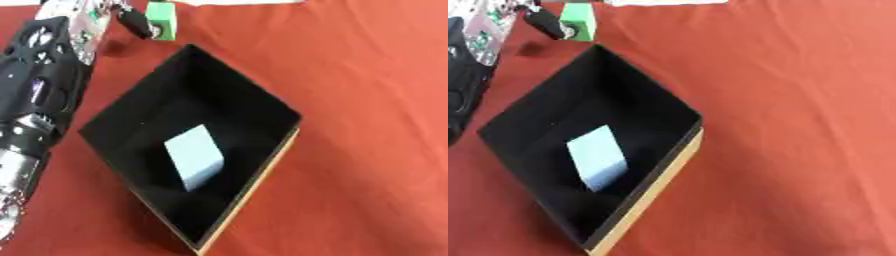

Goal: Pick up objects on the table and place them in the box.

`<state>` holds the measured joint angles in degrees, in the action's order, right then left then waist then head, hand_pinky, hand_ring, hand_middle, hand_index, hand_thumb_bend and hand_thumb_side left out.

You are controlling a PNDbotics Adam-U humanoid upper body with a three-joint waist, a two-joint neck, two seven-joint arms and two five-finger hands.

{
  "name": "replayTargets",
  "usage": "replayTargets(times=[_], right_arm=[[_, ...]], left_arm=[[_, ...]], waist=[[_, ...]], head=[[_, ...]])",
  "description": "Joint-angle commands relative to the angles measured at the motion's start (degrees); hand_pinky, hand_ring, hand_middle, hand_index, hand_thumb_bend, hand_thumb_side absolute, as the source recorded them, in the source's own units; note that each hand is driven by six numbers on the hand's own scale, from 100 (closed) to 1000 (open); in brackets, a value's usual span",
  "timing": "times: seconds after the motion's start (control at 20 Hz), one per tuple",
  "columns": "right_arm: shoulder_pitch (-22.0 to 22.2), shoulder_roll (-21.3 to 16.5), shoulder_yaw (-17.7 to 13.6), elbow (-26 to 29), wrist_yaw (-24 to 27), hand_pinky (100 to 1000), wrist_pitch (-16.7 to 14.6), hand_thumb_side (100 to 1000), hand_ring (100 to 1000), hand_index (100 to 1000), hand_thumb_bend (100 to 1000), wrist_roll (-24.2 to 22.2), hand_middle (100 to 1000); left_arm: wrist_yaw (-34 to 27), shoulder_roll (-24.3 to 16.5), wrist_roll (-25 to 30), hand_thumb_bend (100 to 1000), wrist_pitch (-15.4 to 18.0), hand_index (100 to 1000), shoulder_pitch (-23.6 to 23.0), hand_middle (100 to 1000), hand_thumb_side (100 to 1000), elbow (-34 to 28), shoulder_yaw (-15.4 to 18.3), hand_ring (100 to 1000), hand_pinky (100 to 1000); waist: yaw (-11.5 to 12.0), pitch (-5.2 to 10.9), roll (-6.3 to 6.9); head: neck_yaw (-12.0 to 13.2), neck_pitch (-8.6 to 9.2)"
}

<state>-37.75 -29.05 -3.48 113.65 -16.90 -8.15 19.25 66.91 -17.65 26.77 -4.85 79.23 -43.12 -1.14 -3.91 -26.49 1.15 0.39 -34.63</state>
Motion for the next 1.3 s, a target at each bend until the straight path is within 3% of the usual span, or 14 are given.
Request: replayTargets(times=[0.05, 0.2, 0.4, 0.65, 0.7, 0.85, 1.1, 1.3], right_arm=[[-0.76, -1.85, -0.25, 0.94, 0.60, 784, -0.06, 666, 620, 807, 100, -0.12, 506], [-0.76, -1.80, -0.25, 0.94, 0.70, 784, -0.07, 666, 620, 807, 100, -0.14, 506], [-0.55, -1.77, -0.30, 0.94, 0.72, 784, -0.04, 667, 621, 807, 100, -0.19, 506], [-0.28, -1.70, -0.31, 0.94, 0.66, 784, -0.04, 667, 621, 807, 100, -0.25, 506], [-0.29, -1.68, -0.32, 0.94, 0.64, 785, -0.05, 668, 623, 807, 100, -0.25, 508], [0.43, -1.53, -0.41, 0.94, 0.41, 785, -0.05, 668, 623, 808, 100, -0.22, 509], [0.63, -1.48, -0.43, 0.94, 0.22, 785, -0.08, 669, 627, 807, 100, -0.15, 516], [2.14, -0.75, -0.65, 0.94, -0.65, 786, -0.22, 670, 628, 807, 100, -0.03, 519]], left_arm=[[-1.07, -0.69, -0.34, 188, 0.60, 886, 0.94, 759, 197, -0.17, 0.40, 743, 557], [-2.24, -0.70, 0.17, 171, 1.26, 800, 0.91, 649, 156, -0.04, 0.15, 632, 452], [-2.66, -0.96, -0.87, 160, 0.27, 754, 0.93, 588, 100, -0.36, 0.10, 574, 390], [-3.45, -0.98, -2.72, 137, -0.87, 747, 1.02, 579, 100, -1.07, -0.10, 563, 379], [-3.58, -0.94, -2.83, 100, -0.88, 727, 1.08, 550, 100, -1.14, -0.20, 529, 336], [-5.38, -0.73, -3.66, 100, 0.57, 726, 1.72, 547, 100, -3.70, -1.17, 526, 332], [-7.86, -1.20, -3.06, 100, 0.66, 705, 1.45, 524, 100, -5.80, -2.08, 503, 302], [-10.53, -0.35, -2.02, 100, 3.01, 713, 1.34, 534, 100, -9.95, -6.16, 514, 314]], waist=[[-0.09, 1.31, -0.27], [-0.09, 1.30, -0.24], [-0.08, 1.58, -0.18], [0.04, 1.97, -0.13], [0.05, 2.04, -0.12], [0.45, 3.40, -0.03], [0.61, 3.78, 0.02], [2.04, 7.33, -0.02]], head=[[0.09, 0.66], [0.07, 0.55], [-0.10, 0.31], [-0.27, 0.06], [-0.32, 0.03], [-0.87, -1.14], [-1.12, -1.44], [-3.10, -4.79]])
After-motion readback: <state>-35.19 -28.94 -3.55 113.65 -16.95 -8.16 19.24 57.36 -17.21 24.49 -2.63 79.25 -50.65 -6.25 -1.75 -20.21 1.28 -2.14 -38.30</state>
